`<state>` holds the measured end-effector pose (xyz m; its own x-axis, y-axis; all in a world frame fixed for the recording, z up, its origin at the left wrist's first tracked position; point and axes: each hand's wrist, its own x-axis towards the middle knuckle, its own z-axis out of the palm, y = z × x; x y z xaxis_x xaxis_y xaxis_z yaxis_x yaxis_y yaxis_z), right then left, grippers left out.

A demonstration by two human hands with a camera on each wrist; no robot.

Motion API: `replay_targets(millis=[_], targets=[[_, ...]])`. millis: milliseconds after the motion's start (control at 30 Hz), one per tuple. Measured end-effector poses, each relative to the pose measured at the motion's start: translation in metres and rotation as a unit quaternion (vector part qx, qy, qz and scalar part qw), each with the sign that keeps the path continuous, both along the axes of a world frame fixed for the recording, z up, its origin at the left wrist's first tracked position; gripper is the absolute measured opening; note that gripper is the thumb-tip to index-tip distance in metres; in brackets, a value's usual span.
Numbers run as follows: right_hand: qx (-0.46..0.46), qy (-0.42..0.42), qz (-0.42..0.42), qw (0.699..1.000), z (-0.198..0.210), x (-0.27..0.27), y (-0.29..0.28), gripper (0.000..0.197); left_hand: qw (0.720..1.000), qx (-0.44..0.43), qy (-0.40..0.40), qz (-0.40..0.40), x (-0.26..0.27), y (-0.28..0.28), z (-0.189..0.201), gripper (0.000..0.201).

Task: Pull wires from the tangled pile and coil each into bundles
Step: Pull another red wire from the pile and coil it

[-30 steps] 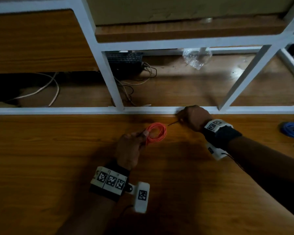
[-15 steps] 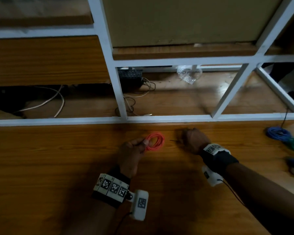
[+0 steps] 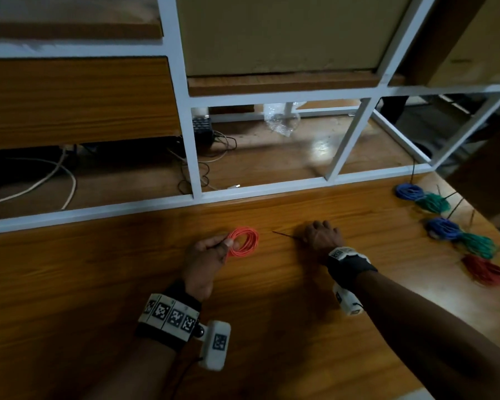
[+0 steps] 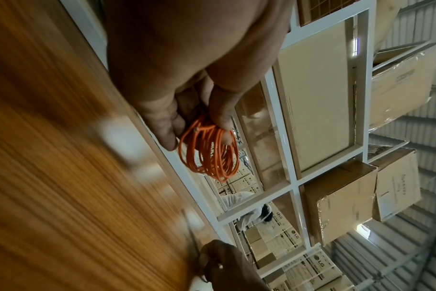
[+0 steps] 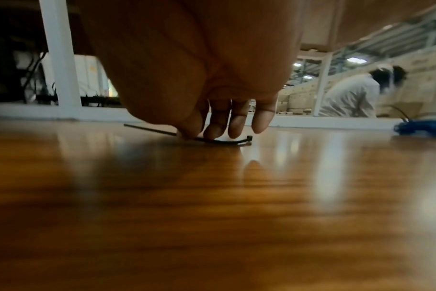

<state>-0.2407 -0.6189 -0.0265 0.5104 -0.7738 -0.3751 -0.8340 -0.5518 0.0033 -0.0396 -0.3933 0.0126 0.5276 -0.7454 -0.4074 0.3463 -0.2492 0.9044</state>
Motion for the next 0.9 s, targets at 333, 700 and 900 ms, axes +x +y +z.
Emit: replay_targets(millis=[333, 700, 900], targets=[[0.422, -0.585, -0.25, 0.647, 0.068, 0.022, 0.114, 0.01, 0.999, -0.006, -0.023, 0.032, 0.019, 0.005, 0.002, 0.02], [0.338, -0.577, -0.235, 0.706, 0.057, 0.064, 0.144, 0.026, 0.997, -0.02, -0.057, 0.057, 0.046, 0.027, -0.004, 0.022], [0.322, -0.515, -0.201, 0.769, 0.059, 0.072, 0.166, 0.022, 0.991, -0.022, -0.058, 0.117, 0.062, 0.031, -0.005, 0.026]])
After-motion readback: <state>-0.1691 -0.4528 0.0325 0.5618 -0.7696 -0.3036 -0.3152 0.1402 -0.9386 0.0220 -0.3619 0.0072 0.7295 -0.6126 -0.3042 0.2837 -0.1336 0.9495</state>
